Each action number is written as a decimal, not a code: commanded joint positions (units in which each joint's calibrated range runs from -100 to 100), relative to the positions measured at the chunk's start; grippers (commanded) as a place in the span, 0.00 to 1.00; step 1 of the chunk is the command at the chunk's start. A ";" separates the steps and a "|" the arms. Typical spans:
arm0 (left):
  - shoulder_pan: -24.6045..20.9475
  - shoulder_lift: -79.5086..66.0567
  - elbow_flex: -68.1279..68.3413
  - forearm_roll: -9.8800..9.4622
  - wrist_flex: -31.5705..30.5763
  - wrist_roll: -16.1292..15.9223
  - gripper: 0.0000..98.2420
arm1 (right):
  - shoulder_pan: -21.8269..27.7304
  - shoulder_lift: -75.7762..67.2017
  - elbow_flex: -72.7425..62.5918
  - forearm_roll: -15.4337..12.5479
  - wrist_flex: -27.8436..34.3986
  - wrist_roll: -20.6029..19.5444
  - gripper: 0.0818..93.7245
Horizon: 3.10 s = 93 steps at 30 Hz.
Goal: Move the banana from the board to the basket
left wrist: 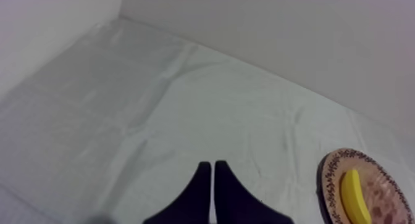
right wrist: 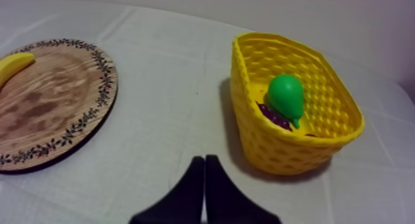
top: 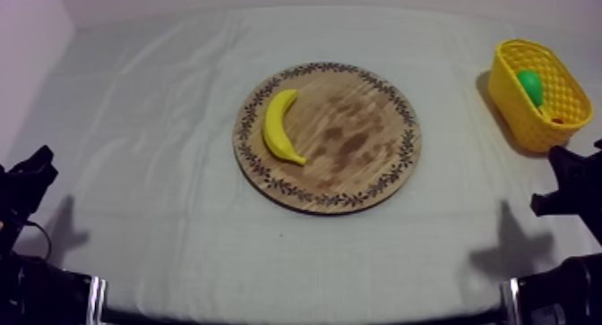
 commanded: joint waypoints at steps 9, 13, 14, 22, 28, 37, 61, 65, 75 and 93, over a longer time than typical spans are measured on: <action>-0.02 0.03 0.04 0.06 0.00 -0.01 0.00 | -2.57 -0.07 -2.23 -1.03 8.24 0.34 0.06; -0.02 0.03 0.04 0.06 0.00 -0.01 0.00 | -2.59 -0.07 -2.23 -1.03 8.24 0.32 0.06; -0.02 0.03 0.04 0.06 0.00 -0.01 0.00 | -2.59 -0.07 -2.23 -1.03 8.24 0.31 0.06; -0.02 0.03 0.04 0.06 0.00 -0.02 0.00 | -3.57 0.67 -5.19 -1.09 9.35 0.65 0.07; -0.02 0.03 0.04 0.06 0.00 -0.01 0.00 | -8.20 7.67 -18.53 -0.15 9.02 -1.81 0.11; -0.02 0.03 0.04 0.06 0.00 -0.01 0.00 | -13.91 27.43 -53.16 -2.91 19.14 -7.63 0.14; -0.02 0.03 0.04 0.06 0.00 -0.01 0.00 | -32.43 77.88 -91.73 7.96 21.99 -28.95 0.14; -0.02 0.03 0.04 0.06 0.00 -0.01 0.00 | -34.60 84.95 -92.83 9.77 21.15 -31.18 0.14; -0.02 0.03 0.04 0.06 0.00 -0.01 0.00 | -37.90 95.00 -87.35 14.60 15.97 -36.24 0.14; -0.02 0.03 0.04 0.06 0.00 -0.01 0.00 | -40.26 96.67 -77.73 18.31 7.16 -36.87 0.95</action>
